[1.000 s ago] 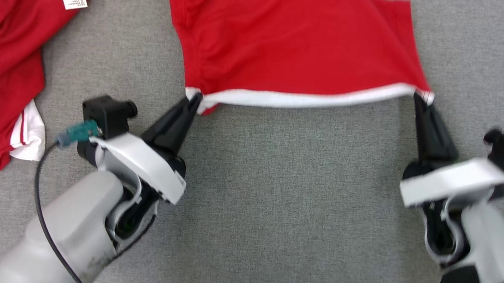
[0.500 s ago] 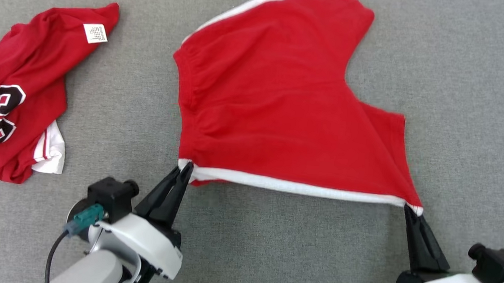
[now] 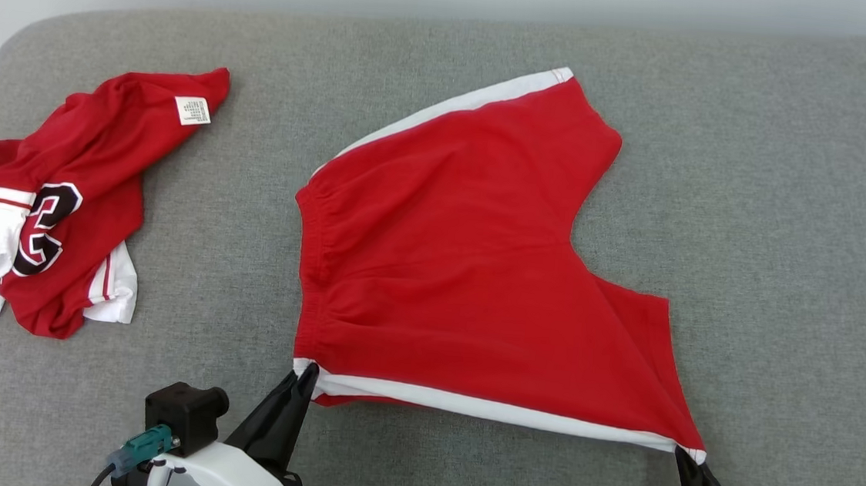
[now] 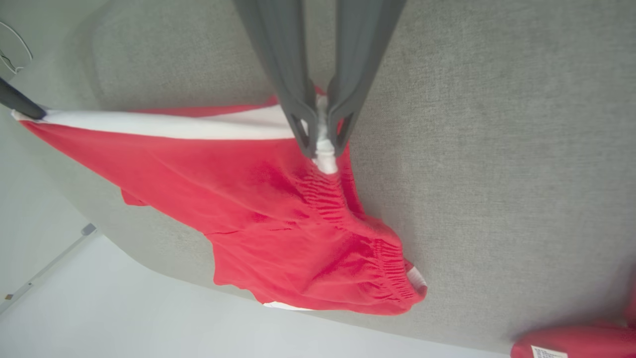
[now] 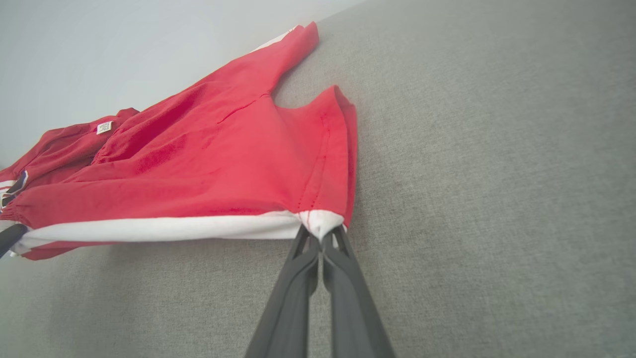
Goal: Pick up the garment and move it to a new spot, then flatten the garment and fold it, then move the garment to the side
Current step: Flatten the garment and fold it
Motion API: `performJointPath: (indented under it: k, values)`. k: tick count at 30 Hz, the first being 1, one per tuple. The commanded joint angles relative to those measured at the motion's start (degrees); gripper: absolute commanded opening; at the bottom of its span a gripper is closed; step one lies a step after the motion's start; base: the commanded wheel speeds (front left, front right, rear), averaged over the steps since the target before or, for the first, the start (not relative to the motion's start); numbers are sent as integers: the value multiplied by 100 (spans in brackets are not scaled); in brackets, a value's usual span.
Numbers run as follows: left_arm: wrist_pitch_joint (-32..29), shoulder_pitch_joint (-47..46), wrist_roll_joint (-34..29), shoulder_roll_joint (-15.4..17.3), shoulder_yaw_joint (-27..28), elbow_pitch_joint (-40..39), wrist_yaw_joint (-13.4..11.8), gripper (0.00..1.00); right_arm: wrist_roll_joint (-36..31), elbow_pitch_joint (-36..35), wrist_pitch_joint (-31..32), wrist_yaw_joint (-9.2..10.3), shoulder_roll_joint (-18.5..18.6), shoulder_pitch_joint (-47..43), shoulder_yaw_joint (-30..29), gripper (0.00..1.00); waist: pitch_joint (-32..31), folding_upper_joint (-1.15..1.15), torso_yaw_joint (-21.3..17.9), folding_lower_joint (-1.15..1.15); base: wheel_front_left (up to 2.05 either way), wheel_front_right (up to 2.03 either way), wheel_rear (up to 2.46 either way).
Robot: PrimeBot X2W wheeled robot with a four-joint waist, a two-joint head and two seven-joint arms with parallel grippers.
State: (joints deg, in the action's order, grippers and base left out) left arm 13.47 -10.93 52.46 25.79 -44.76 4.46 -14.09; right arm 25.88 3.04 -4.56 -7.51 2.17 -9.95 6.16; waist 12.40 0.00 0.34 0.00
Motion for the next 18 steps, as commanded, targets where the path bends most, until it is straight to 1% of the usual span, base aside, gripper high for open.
performJointPath:
  k: [1,4,5,6,7,8,9,11,16,18]
  values:
    - [-16,-83,39,107,175,-33,54,0,70,-45,-6,2,72,70,136,18,-99,0,-9,0,0,0,0]
    - [-64,-81,78,88,145,36,96,0,68,18,-20,2,72,98,162,20,-149,0,-9,0,0,0,0]
    - [-108,-86,88,85,117,71,112,0,66,63,-11,2,72,105,160,28,-169,0,-2,0,0,0,0]
    - [-115,-93,90,78,112,94,116,21,65,97,-12,2,72,115,162,61,-186,0,4,0,0,0,0]
    - [-111,-97,80,75,110,114,106,48,67,124,-17,2,72,124,169,100,-207,0,7,0,0,0,0]
    - [-115,-95,80,73,107,123,96,96,73,141,-28,2,72,130,178,100,-220,0,13,0,0,0,0]
    - [-123,-90,81,78,110,128,74,100,73,150,-49,2,72,135,183,100,-229,0,20,0,0,0,0]
    - [-113,-90,62,98,130,111,27,100,60,164,-70,2,72,142,179,100,-244,0,36,0,0,0,0]
    - [-177,-87,90,147,125,33,28,100,36,189,-86,2,71,184,179,100,-270,0,64,0,0,0,0]
    - [-177,-83,52,163,102,19,5,100,-91,179,-127,2,71,214,196,100,-282,0,75,0,0,0,0]
